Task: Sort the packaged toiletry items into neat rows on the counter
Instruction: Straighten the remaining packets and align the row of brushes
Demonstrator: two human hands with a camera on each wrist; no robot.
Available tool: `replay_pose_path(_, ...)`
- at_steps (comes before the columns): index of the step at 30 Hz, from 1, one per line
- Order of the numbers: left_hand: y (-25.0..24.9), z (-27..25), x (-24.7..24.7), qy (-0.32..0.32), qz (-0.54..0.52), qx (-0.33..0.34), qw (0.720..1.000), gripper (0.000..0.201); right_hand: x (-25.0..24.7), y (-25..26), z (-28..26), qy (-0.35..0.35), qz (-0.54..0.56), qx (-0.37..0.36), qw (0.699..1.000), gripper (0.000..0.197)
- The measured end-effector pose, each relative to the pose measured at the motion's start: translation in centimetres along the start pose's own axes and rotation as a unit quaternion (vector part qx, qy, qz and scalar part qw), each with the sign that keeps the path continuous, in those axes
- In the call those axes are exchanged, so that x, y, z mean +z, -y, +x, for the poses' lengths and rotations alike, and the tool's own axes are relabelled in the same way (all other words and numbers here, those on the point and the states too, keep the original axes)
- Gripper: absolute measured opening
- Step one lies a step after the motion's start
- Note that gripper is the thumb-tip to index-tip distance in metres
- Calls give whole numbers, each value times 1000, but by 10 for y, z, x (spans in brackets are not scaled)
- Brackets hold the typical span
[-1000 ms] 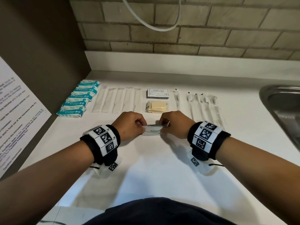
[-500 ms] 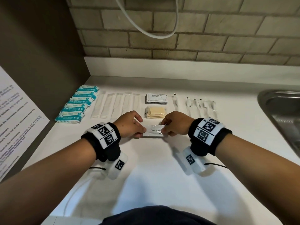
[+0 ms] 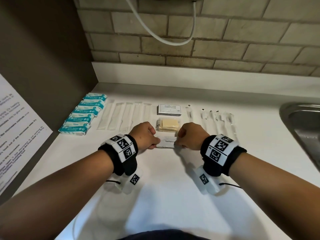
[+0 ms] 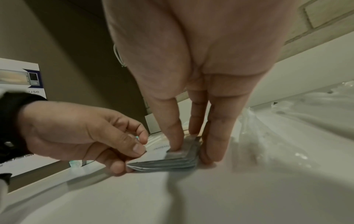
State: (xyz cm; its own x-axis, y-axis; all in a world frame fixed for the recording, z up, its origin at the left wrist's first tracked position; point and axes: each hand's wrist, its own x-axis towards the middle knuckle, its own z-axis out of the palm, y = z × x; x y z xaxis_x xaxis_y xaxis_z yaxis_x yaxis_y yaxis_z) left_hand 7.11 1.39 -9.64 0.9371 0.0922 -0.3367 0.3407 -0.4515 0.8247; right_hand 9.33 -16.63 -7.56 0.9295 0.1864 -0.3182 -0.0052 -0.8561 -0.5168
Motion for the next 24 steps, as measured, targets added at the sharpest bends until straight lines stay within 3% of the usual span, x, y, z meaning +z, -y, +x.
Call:
replay_pose_path(3,-1,2,0,-3,35,15,999,23,1,0,1,3,3,-7,1000,21)
replay_pose_path(8,-1,5,-2,28,103,38,994,16,-3,2,-1,27,-37,-38,998,43)
replay_pose_path(12,-6,4,-6,68,194,66,976,37,-5,8,-4,58,-89,-53,993,58)
replay_pose_path(17,-14,3,-6,103,307,99,941,72,-3,15,-5,63,-195,-76,976,50)
replay_pose_path(24,-19,5,-1,103,362,110,920,66,4,14,4,51,-211,-88,972,38)
